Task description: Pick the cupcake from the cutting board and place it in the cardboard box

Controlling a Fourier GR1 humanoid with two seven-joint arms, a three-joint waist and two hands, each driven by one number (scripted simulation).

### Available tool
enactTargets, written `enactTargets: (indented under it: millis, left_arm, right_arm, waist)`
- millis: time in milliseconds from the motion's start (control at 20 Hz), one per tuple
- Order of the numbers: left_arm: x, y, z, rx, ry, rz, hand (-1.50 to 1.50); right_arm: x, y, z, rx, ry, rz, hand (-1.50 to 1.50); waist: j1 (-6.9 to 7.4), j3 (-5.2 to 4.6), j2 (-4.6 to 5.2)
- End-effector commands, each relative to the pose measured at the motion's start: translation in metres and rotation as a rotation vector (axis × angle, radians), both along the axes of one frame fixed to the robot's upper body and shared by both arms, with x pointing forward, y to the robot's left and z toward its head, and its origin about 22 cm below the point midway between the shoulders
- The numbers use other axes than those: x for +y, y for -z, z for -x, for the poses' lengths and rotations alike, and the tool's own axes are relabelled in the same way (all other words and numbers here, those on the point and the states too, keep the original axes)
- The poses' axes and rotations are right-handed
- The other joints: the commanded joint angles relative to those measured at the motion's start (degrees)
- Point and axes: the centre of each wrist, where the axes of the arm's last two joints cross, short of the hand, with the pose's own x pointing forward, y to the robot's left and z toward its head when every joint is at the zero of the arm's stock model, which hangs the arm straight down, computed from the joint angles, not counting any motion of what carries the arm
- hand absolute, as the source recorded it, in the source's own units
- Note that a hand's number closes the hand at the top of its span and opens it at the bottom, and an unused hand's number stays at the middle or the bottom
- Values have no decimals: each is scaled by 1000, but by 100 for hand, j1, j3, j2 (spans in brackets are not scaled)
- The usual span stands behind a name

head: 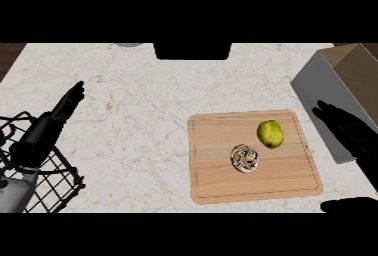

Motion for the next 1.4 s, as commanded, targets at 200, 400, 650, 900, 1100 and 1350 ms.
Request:
enactTargets:
  millis: [200,400,650,900,1100,1350]
  left_arm:
    - [-49,-17,-18,-57,116,35,0]
    - [-35,-16,-16,-52,135,58,0]
    - [-36,-25,-16,-51,131,42,0]
    - [-36,5,-12,-56,107,59,0]
    - [-31,-11,-13,-42,97,52,0]
    - [-35,-24,-16,-51,100,37,0]
  right_arm:
    - [56,-15,14,157,34,275,-150]
    - [88,-18,16,210,70,317,-150]
    - [119,3,1,319,113,338,-150]
    - [139,19,-6,349,122,330,-150]
    - [148,24,-10,346,158,388,-150]
    - [171,40,-24,318,184,390,-150]
  waist:
    - [175,72,9]
    - [193,74,-7]
    - [181,88,-8]
    - [77,89,-4]
    - [60,92,-21]
    - [68,96,-19]
